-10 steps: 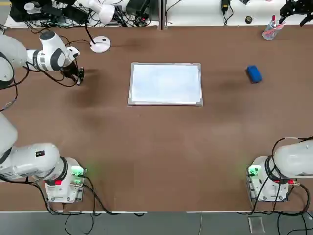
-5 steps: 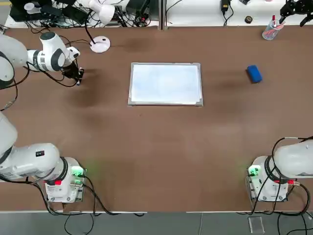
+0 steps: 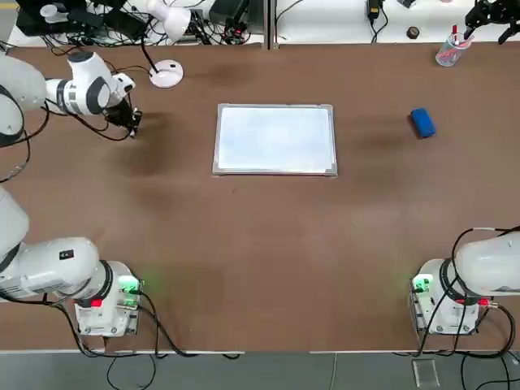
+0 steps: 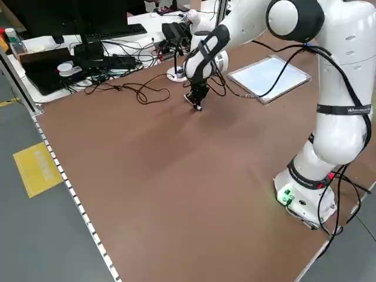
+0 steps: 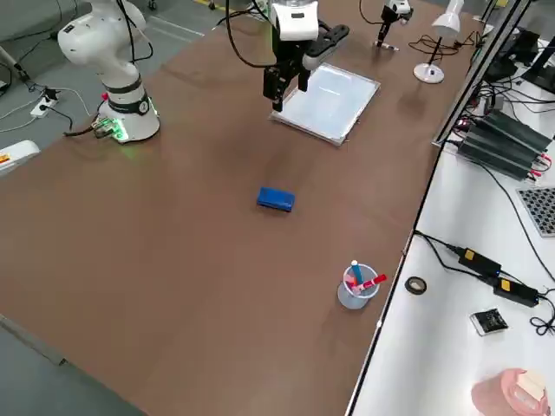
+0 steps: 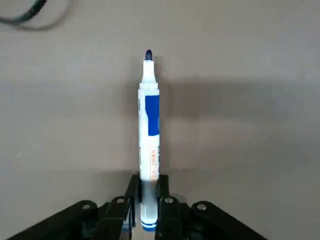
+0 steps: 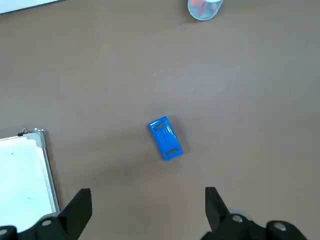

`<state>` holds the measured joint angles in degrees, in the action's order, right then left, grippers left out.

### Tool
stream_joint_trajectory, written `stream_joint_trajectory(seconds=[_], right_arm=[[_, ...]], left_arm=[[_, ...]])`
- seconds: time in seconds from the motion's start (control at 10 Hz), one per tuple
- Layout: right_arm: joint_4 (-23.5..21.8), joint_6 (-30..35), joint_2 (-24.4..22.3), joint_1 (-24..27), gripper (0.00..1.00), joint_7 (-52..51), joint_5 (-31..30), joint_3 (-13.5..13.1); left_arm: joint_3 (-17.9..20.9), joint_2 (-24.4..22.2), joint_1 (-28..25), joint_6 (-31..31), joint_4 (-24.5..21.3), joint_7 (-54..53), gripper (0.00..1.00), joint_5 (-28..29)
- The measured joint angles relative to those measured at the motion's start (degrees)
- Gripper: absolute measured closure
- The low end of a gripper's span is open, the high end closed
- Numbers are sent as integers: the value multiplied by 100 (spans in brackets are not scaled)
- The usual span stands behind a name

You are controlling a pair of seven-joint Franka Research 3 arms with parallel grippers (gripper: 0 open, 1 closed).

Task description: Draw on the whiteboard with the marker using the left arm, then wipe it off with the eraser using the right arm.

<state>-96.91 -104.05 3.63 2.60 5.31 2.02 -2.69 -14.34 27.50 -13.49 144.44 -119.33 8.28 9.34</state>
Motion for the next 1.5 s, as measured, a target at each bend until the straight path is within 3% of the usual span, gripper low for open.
stream_joint_trajectory(seconds=[0.2, 0.7, 0.9, 1.5], right_arm=[[0, 0, 0, 0, 0, 0, -1, 0], [-2, 1, 0, 0, 0, 1, -3, -2], [-3, 1, 0, 0, 0, 1, -4, -2], [-5, 4, 0, 0, 0, 1, -4, -2]], left_arm=[[-178, -124, -3, -645, 357, 79, 82, -289], [-660, -486, 23, -2605, 1476, 449, 82, -1835], [-885, -501, 18, -3159, 1858, 942, 82, -2088], [-1671, -491, 80, -3385, 2296, 2661, 82, -2913]])
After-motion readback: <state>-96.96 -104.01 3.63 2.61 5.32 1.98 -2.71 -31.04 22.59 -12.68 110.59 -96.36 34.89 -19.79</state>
